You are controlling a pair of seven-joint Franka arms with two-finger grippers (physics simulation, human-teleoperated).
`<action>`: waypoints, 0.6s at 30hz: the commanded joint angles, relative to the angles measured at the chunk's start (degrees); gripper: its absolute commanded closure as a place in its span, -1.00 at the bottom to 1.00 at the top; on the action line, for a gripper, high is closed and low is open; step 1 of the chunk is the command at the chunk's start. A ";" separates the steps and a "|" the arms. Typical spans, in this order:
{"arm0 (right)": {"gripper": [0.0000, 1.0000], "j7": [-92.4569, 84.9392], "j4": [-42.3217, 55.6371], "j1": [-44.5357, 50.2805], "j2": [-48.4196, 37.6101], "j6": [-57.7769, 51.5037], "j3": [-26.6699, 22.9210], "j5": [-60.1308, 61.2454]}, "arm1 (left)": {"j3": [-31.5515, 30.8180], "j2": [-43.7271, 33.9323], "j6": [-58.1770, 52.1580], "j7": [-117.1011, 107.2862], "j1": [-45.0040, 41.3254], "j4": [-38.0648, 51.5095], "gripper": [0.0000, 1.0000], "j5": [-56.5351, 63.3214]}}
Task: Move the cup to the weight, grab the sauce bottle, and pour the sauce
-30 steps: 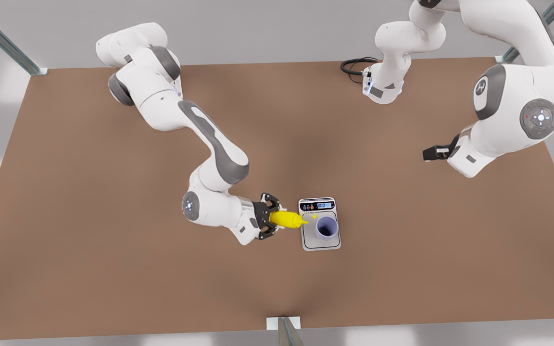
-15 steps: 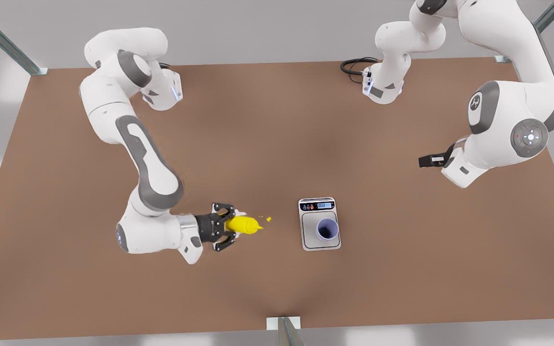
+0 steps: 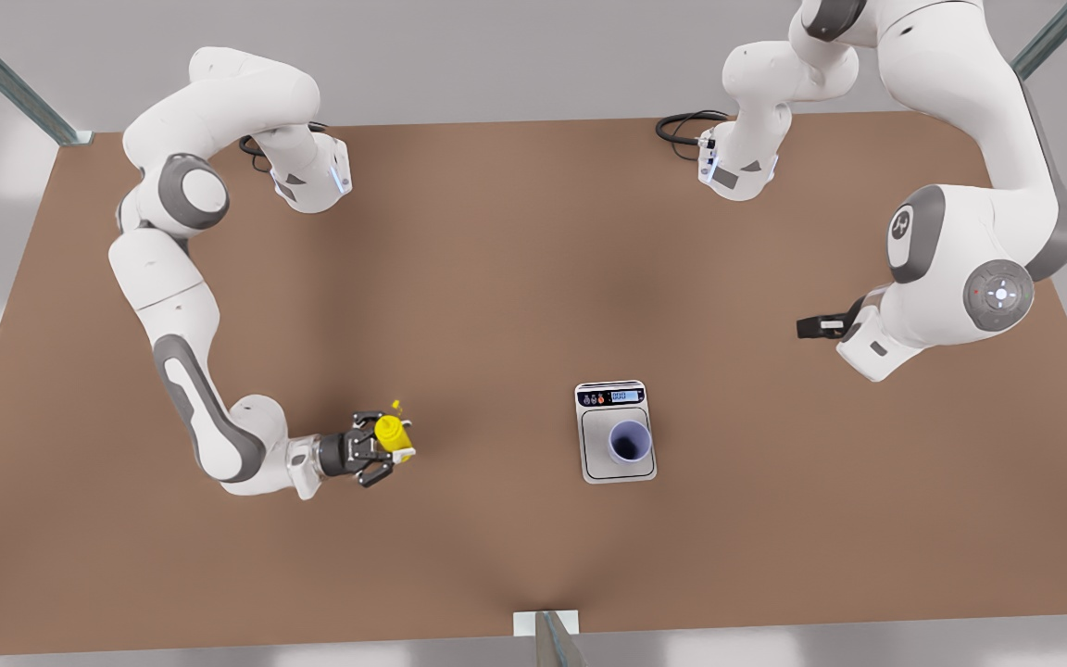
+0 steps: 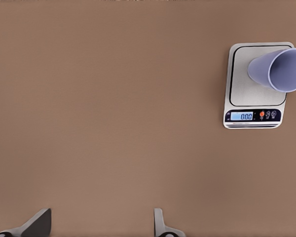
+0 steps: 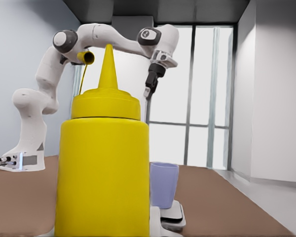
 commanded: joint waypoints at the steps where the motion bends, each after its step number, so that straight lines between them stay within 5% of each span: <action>1: 0.06 0.16 0.10 0.04 0.14 -0.93 -0.12 -1.26 | -0.09 0.00 0.36 0.00 -0.02 0.00 -1.00 0.08; 13: -0.20 -0.19 0.01 0.92 2.16 -1.63 -2.50 -0.29 | -0.09 0.00 0.45 0.00 -0.20 0.00 -1.00 0.08; 18: -0.73 0.24 -0.08 0.92 2.16 -1.63 -2.85 -0.29 | -0.09 0.71 0.36 0.00 -0.11 -0.18 -1.00 -0.01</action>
